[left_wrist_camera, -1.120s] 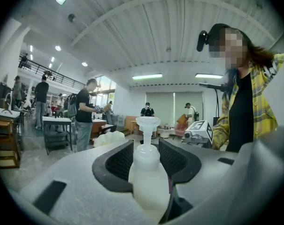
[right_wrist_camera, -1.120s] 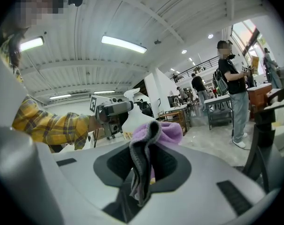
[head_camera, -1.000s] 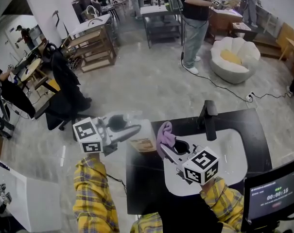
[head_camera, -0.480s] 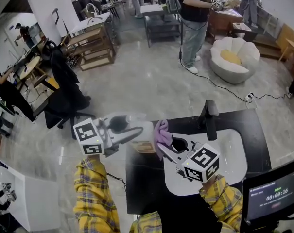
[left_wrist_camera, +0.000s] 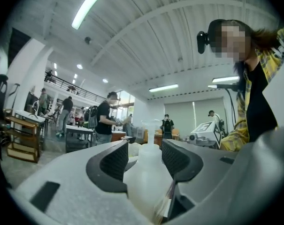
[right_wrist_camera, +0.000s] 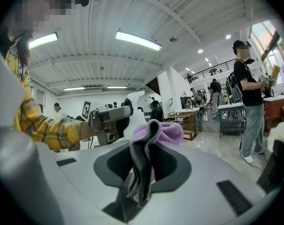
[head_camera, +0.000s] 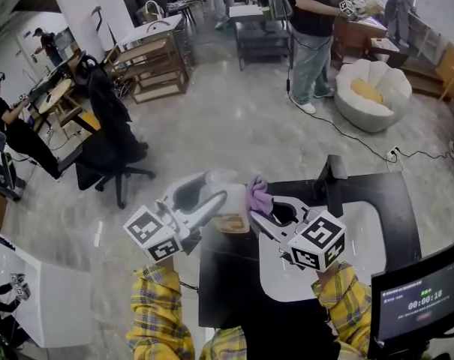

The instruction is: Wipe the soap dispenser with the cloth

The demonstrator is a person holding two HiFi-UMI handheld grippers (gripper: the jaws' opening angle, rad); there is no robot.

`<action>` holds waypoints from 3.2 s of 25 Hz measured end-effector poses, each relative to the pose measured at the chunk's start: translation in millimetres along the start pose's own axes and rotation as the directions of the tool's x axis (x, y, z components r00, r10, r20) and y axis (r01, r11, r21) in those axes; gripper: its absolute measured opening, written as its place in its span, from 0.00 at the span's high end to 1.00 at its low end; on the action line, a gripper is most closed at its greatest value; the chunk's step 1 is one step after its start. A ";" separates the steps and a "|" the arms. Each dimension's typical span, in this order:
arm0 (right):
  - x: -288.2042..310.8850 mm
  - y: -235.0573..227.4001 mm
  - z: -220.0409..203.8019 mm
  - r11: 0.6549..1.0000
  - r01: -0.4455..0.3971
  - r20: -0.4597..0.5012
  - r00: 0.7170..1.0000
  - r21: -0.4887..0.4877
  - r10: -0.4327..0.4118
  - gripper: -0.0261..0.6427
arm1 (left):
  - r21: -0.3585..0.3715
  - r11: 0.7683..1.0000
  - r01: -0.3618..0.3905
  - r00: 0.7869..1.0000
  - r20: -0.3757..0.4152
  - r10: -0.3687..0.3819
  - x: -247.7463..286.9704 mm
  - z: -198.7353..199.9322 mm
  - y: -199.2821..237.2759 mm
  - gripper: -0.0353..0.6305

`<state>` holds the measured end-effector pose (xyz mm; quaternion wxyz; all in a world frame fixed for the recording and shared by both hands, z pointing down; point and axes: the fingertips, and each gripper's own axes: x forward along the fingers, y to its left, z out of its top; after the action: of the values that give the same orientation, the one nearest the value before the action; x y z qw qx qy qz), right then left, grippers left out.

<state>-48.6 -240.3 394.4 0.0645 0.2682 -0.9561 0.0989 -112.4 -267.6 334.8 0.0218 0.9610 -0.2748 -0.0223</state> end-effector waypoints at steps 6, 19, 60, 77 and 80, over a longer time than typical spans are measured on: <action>-5.4 14.0 30.0 0.990 0.023 0.028 0.999 -0.140 -0.019 0.84 | 0.009 0.989 -0.145 0.986 0.082 0.143 -16.9 13.4 -0.8 0.66; 6.5 25.7 33.2 0.965 -0.007 -0.053 0.999 -0.264 -0.007 0.84 | -0.023 0.980 -0.195 0.976 0.096 0.197 -39.5 13.4 -13.4 0.66; 21.2 -21.8 -109.2 0.992 0.107 -0.207 0.974 0.067 -0.091 0.84 | -0.009 0.832 -0.555 0.828 -0.100 0.552 -16.7 -10.7 -10.5 0.66; 5.4 -17.6 -86.3 0.991 0.123 -0.151 0.982 0.049 -0.114 0.84 | 0.152 0.607 -0.780 0.600 -0.091 0.795 11.9 -7.8 -2.3 0.66; 5.1 -17.5 -84.7 0.991 0.123 -0.146 0.983 0.047 -0.115 0.84 | 0.143 0.590 -0.795 0.583 -0.091 0.808 9.4 -10.1 2.7 0.69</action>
<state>-37.8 -238.5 480.3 0.1313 0.3187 -0.9281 0.1406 -105.2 -274.6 344.7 0.0080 0.7325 -0.6769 0.0724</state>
